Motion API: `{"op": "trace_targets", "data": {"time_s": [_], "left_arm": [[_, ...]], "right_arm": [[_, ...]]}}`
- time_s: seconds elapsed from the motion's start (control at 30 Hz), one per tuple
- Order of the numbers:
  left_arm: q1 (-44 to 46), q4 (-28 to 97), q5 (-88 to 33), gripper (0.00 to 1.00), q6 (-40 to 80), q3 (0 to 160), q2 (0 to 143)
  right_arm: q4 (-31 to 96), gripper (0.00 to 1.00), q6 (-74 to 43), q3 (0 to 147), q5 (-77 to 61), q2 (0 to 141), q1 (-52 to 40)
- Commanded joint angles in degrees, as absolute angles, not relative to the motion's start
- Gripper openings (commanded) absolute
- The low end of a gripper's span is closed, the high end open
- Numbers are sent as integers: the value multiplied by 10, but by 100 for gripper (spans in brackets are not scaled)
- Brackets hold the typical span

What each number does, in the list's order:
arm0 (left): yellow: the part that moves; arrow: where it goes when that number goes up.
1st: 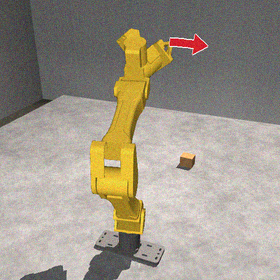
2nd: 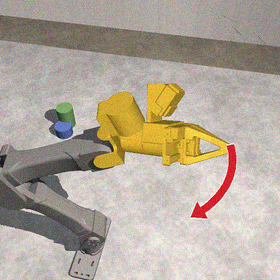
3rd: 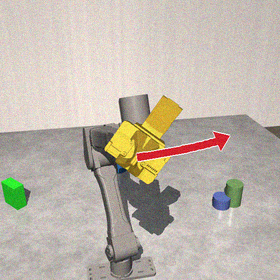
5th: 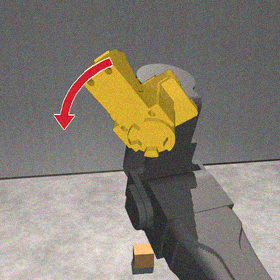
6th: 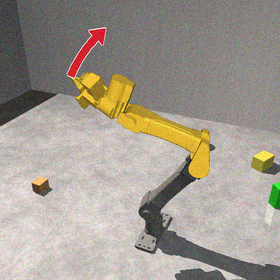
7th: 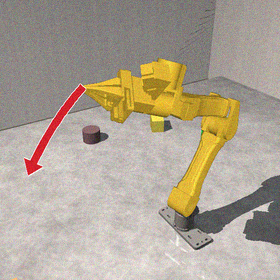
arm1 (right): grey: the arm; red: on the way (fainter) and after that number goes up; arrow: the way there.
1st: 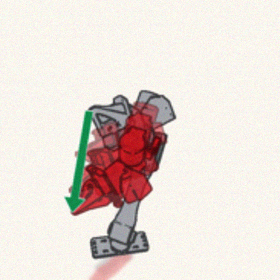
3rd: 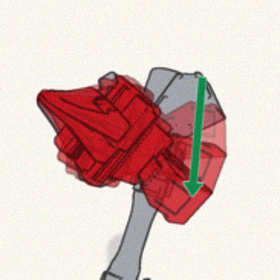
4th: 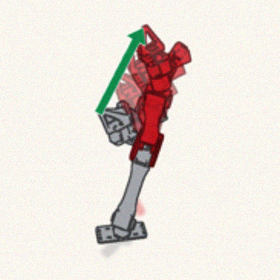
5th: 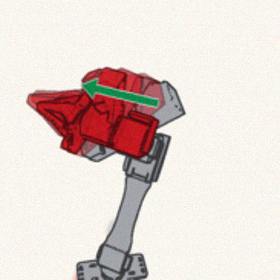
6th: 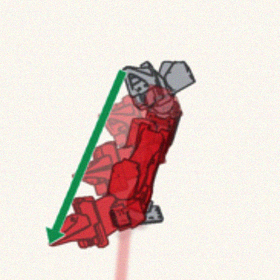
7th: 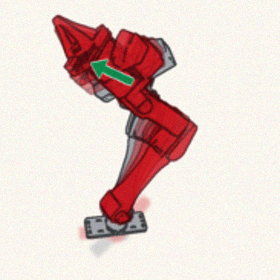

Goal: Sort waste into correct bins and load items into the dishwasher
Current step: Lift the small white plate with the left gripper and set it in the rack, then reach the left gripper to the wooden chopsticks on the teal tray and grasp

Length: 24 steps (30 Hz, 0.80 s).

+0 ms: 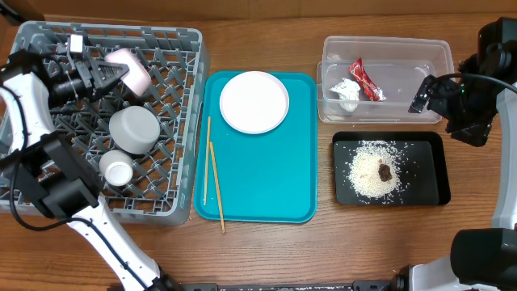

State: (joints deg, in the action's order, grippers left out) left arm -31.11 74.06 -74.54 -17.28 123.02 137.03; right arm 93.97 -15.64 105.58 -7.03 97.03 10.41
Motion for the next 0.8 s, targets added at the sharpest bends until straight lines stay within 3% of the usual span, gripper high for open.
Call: {"op": "trace_targets", "data": {"time_s": [0.0,0.03,0.1,0.43,0.77], "left_arm": [[-330,752,-688,67,-182,1230,1389],[-334,758,-688,74,-182,1230,1389],[-343,774,-688,99,-182,1232,1388],[-380,880,-613,100,-242,1263,1321],[-343,890,-412,100,-114,1263,1159]], "right_arm": [[938,100,-156,1058,-65,966,103],[938,100,-156,1058,-65,966,103],[938,100,-156,1058,-65,966,103],[938,100,-156,1058,-65,966,103],[939,100,-156,1058,-65,966,103]]}}
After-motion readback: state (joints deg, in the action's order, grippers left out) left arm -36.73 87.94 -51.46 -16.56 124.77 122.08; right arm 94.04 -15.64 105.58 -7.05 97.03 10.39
